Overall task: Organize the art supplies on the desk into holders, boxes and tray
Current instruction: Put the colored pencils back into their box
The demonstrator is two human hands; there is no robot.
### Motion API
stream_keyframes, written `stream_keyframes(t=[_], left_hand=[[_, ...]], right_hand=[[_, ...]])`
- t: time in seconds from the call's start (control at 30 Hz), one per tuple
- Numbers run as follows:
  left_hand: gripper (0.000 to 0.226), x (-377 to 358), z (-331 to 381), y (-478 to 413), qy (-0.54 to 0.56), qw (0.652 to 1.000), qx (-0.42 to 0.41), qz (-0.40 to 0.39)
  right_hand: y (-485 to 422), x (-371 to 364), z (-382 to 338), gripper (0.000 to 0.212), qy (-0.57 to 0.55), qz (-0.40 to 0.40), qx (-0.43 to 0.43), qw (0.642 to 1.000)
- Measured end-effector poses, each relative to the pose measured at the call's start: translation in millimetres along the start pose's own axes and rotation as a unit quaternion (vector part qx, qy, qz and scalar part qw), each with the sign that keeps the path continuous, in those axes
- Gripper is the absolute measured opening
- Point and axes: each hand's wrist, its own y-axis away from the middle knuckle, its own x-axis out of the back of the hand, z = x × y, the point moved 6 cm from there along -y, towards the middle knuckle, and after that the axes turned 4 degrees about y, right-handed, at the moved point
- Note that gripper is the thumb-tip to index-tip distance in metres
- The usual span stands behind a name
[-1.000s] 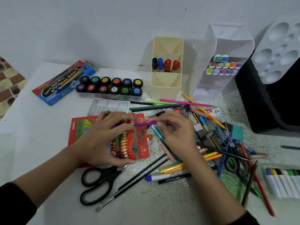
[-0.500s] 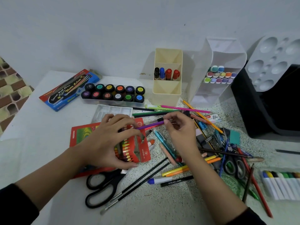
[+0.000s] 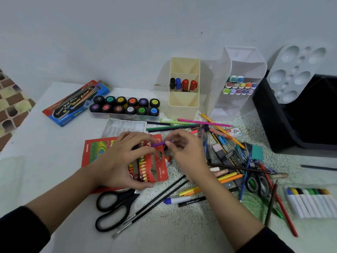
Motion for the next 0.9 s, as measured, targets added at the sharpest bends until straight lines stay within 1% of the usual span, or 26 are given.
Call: stream_keyframes(t=[0.13,0.27,0.33,0.4,0.5,0.6,0.7,0.77,0.83,0.87,0.9], left_hand=[[0.083,1,0,2,0.001,1.0,0.001,0.01],[0.083,1,2,1,0.009,1.0,0.002,0.019],[0.084,2,4,1,0.015,1.0,-0.004,0.017],[0.086,4,4,1,0.014,1.0,-0.004,0.01],[0.089,6,1,4,0.005,1.0,0.012,-0.013],[0.089,3,-1,8,-0.009,1.0,0.016,-0.024],[0.09,1,-2,8,-0.006,1.0,0.013,-0.014],[0.089,1,-2,8,0.001,1.0,0.009,-0.013],[0.087,0,-3,8,0.005,1.0,0.007,-0.018],[0.087,-1,-3,9,0.003,1.0,0.007,-0.023],[0.086,-2,-4,8,-0.002,1.0,0.006,-0.027]], right_hand=[[-7,-6,-2,0.011,0.034,0.0,0.009,0.999],[-7,-23,-14,0.01,0.087,-0.028,0.051,0.995],[-4,-28,-17,0.013,0.112,-0.035,0.073,0.99],[-3,-24,-17,0.016,0.133,-0.018,0.087,0.987],[-2,-16,-14,0.009,0.173,0.001,0.095,0.98],[-1,-21,-17,0.002,0.198,-0.012,0.11,0.974],[-2,-29,-21,0.007,0.198,-0.05,0.112,0.973],[-3,-26,-21,0.008,0.177,-0.073,0.103,0.976],[-7,-8,-19,0.006,0.165,-0.038,0.087,0.982],[-10,4,-18,0.005,0.187,-0.006,0.094,0.978],[-14,15,-17,0.005,0.232,0.017,0.106,0.967]])
